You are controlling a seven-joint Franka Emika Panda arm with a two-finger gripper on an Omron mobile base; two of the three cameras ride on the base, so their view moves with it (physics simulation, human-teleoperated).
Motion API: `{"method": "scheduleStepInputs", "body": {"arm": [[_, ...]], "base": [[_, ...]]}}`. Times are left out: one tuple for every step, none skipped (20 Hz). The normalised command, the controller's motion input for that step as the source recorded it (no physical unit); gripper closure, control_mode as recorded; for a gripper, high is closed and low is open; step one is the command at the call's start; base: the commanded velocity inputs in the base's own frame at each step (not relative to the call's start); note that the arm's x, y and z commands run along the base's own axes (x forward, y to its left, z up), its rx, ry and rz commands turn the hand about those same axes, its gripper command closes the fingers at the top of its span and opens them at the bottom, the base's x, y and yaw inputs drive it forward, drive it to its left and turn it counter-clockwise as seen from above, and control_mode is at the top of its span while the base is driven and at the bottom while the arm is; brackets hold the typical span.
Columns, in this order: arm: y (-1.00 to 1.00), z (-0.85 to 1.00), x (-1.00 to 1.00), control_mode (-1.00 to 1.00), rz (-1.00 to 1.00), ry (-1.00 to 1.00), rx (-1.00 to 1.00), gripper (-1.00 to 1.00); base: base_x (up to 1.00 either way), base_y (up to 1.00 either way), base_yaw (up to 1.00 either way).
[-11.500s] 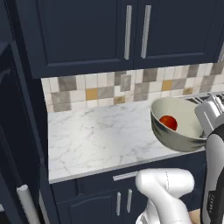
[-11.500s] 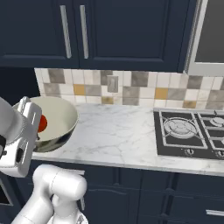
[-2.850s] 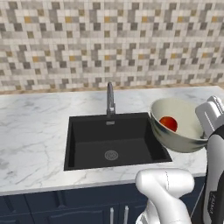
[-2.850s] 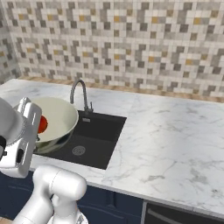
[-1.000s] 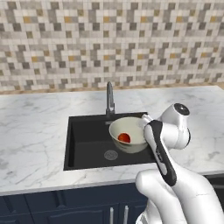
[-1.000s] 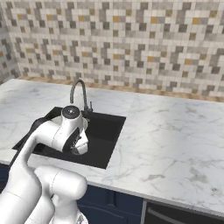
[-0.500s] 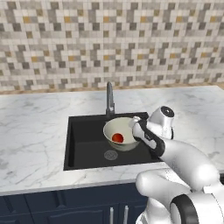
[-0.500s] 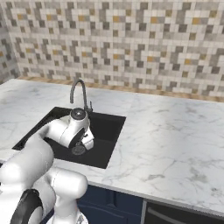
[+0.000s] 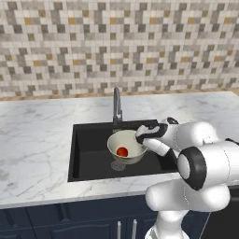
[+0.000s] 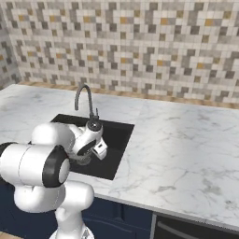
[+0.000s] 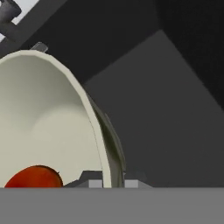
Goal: Pick the tomato from the cabinet and place it in the bowl. Then pick the bowl and place it in the sink. Then turn on the sink facuet.
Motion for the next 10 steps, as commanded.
{"method": "scheduleStepInputs", "body": {"arm": [[0.09, -0.41, 0.33, -1.0, 0.07, 0.0, 0.0, 1.0], [0.11, -0.39, 0.29, -1.0, 0.06, 0.0, 0.0, 1.0], [0.14, -0.36, 0.26, -1.0, 0.04, 0.0, 0.0, 1.0], [0.19, -0.35, 0.21, -1.0, 0.01, 0.0, 0.0, 1.0], [0.24, -0.34, 0.15, -1.0, 0.0, 0.0, 0.0, 1.0], [0.28, -0.33, 0.15, -1.0, 0.0, 0.0, -0.01, 1.0], [0.29, -0.33, 0.16, -1.0, 0.0, 0.0, -0.01, 1.0], [0.29, -0.32, 0.14, -1.0, 0.0, 0.0, -0.01, 1.0], [0.3, -0.32, 0.15, -1.0, 0.0, 0.0, -0.01, 1.0], [0.29, -0.33, 0.19, -1.0, 0.0, 0.0, -0.01, 1.0]], "base": [[0.0, 0.0, 0.0], [0.0, 0.0, 0.0], [0.0, 0.0, 0.0], [0.0, 0.0, 0.0], [0.0, 0.0, 0.0], [0.0, 0.0, 0.0], [0.0, 0.0, 0.0], [0.0, 0.0, 0.0], [0.0, 0.0, 0.0], [0.0, 0.0, 0.0]]}}
